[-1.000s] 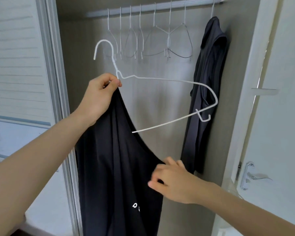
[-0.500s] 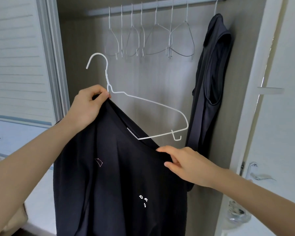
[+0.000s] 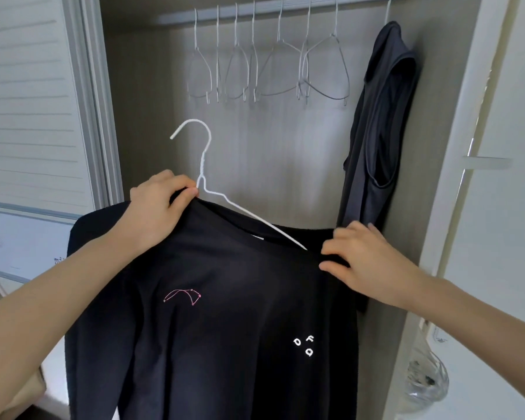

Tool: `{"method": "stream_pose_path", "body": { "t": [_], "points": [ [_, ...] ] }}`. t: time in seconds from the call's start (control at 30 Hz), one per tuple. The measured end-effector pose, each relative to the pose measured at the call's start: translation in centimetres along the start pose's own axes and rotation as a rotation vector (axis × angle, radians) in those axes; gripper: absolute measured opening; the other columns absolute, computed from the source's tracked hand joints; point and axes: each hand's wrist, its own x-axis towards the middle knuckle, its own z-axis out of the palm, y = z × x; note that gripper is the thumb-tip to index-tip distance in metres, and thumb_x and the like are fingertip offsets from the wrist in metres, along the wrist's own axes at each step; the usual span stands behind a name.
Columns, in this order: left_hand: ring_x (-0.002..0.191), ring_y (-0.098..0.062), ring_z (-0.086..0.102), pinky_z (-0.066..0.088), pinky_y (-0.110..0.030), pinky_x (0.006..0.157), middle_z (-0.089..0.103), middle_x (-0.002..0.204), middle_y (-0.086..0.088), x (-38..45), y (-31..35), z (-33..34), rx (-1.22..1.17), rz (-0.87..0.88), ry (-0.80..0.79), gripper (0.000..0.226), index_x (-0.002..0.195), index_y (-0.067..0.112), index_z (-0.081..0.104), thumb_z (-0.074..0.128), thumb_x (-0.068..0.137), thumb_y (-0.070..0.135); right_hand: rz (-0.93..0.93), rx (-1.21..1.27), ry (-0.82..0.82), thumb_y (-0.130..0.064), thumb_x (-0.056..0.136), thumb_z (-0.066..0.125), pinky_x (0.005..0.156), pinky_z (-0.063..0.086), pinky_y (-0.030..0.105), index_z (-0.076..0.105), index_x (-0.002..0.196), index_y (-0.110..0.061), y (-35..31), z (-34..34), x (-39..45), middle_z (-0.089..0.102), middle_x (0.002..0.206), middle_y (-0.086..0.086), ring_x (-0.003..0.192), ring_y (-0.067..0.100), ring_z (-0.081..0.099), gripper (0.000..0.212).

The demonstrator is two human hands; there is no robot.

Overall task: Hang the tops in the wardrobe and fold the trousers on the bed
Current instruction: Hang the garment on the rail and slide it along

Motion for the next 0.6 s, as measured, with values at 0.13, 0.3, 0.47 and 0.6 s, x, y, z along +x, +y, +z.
{"method": "stream_pose_path", "body": {
  "t": [0.13,0.3,0.47,0.6],
  "points": [
    [0.088,-0.019,0.055,0.044,-0.044,0.093,0.057,0.088,0.002,-0.2,3.1,1.7,-0.068,0.095,-0.003,0.018,0.102,0.013,0.071,0.056,0.098,0.021,-0.021,0.4,0.138,-0.034,0.09,0.06,0.081,0.035,0.012,0.062,0.093,-0.032,-1.4,-0.5,2.4,0.033,0.092,-0.012,0.085,0.004,0.042,0.004],
    [0.081,-0.006,0.06,0.044,-0.02,0.082,0.067,0.084,0.009,-0.1,4.7,2.3,-0.26,0.056,0.008,0.013,0.103,0.022,0.07,0.065,0.092,0.029,0.012,0.446,0.154,-0.034,0.095,0.049,0.075,0.041,0.017,0.052,0.094,-0.034,-2.5,0.1,3.3,0.041,0.101,-0.009,0.081,0.006,0.05,0.004],
    [0.056,-0.012,0.046,0.038,-0.027,0.059,0.057,0.06,-0.011,-0.6,0.9,0.8,-0.322,-0.038,-0.226,0.032,0.061,0.022,0.065,0.069,0.08,0.048,-0.047,0.371,0.177,-0.023,0.091,0.059,0.069,0.034,0.018,0.059,0.086,-0.025,-0.7,-0.6,1.8,0.053,0.081,-0.007,0.075,0.006,0.051,0.005],
    [0.056,-0.015,0.044,0.035,-0.019,0.052,0.052,0.06,-0.018,-1.0,-1.2,0.0,-0.422,-0.107,-0.291,0.042,0.063,0.012,0.068,0.061,0.077,0.051,-0.009,0.425,0.154,-0.017,0.082,0.071,0.073,0.037,0.019,0.061,0.078,-0.027,0.3,-0.9,1.2,0.052,0.085,-0.008,0.077,0.006,0.052,0.015]
  ]
}}
